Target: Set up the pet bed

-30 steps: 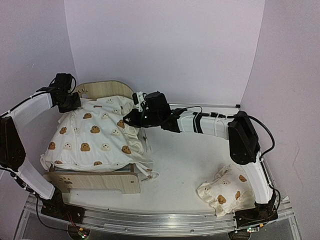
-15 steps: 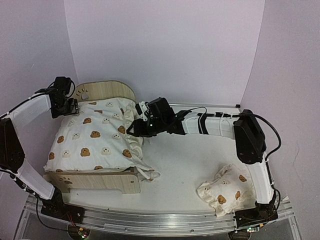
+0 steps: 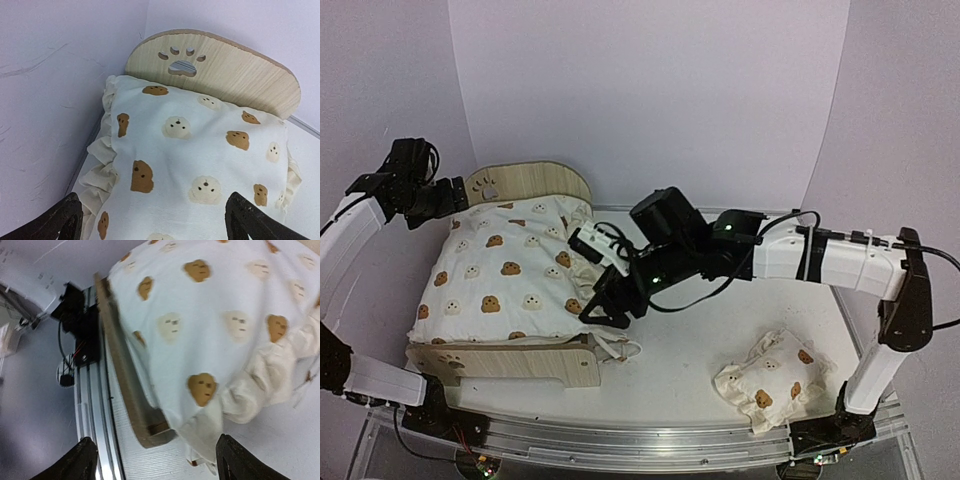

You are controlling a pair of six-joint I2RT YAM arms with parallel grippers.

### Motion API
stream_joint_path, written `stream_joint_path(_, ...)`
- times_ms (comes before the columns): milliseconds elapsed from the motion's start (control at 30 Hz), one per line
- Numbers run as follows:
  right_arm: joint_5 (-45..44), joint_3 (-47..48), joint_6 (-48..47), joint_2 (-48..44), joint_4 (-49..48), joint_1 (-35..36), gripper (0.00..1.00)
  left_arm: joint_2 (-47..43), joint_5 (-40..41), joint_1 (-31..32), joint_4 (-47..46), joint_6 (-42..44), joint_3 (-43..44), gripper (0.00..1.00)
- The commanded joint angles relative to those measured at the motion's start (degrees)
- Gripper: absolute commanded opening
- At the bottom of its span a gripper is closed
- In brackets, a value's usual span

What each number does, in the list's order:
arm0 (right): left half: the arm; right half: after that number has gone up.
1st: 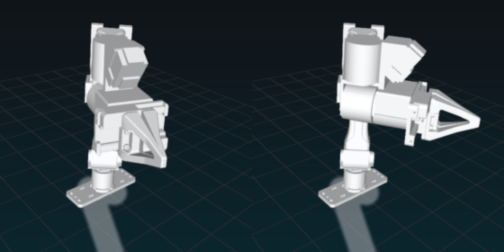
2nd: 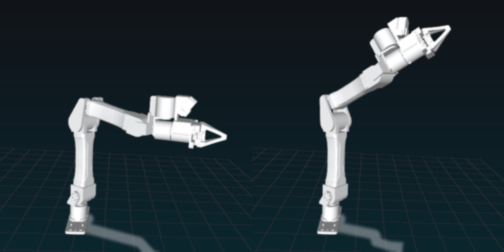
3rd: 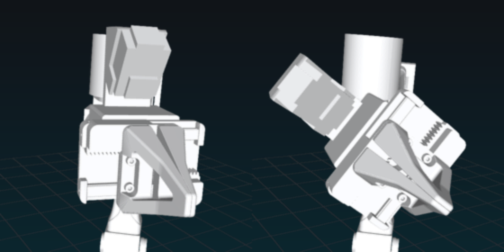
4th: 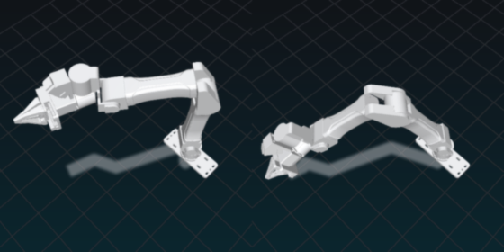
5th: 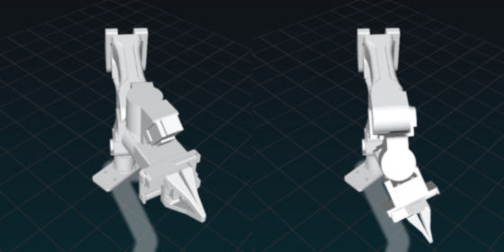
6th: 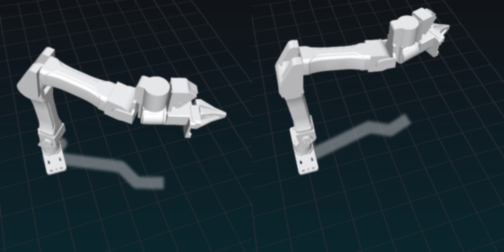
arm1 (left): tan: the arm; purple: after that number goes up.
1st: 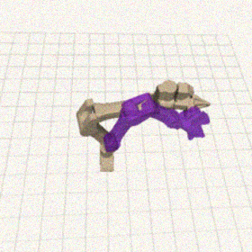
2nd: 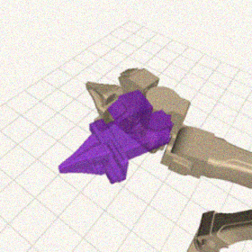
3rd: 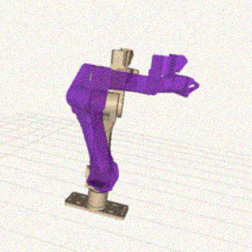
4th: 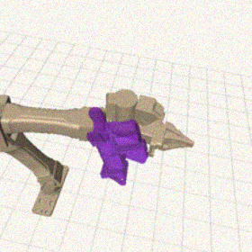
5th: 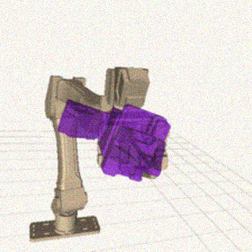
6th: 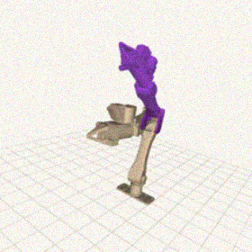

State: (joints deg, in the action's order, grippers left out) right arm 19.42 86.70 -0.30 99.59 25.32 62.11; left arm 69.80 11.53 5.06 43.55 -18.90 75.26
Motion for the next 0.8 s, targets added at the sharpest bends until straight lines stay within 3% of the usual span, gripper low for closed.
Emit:
stream_joint_path(0,3.85,7.53,-10.31,8.05,3.82,3.71,0.71,-0.19,-6.41,-0.14,-0.33,-0.35,1.12,0.99)
stream_joint_path(200,-2.79,14.94,-15.68,15.35,6.78,7.12,0.50,-1.47,-9.00,-0.14,-0.57,-0.08,-0.97,0.99)
stream_joint_path(433,-3.25,17.27,-19.47,19.66,9.86,7.15,0.32,-2.25,-10.67,-0.21,-0.57,0.04,-1.43,0.99)
stream_joint_path(600,-10.60,12.78,-22.87,17.21,10.47,7.15,0.00,-2.72,-11.35,-0.07,-0.68,-0.18,-1.27,0.99)
stream_joint_path(700,-17.36,5.95,-26.64,11.43,9.16,6.23,0.00,-2.74,-13.52,-0.06,-0.84,-0.34,-0.87,0.99)
stream_joint_path(767,-16.35,1.23,-30.04,7.39,9.20,3.55,0.00,-2.42,-14.89,-0.05,-1.18,-0.50,-0.57,0.99)
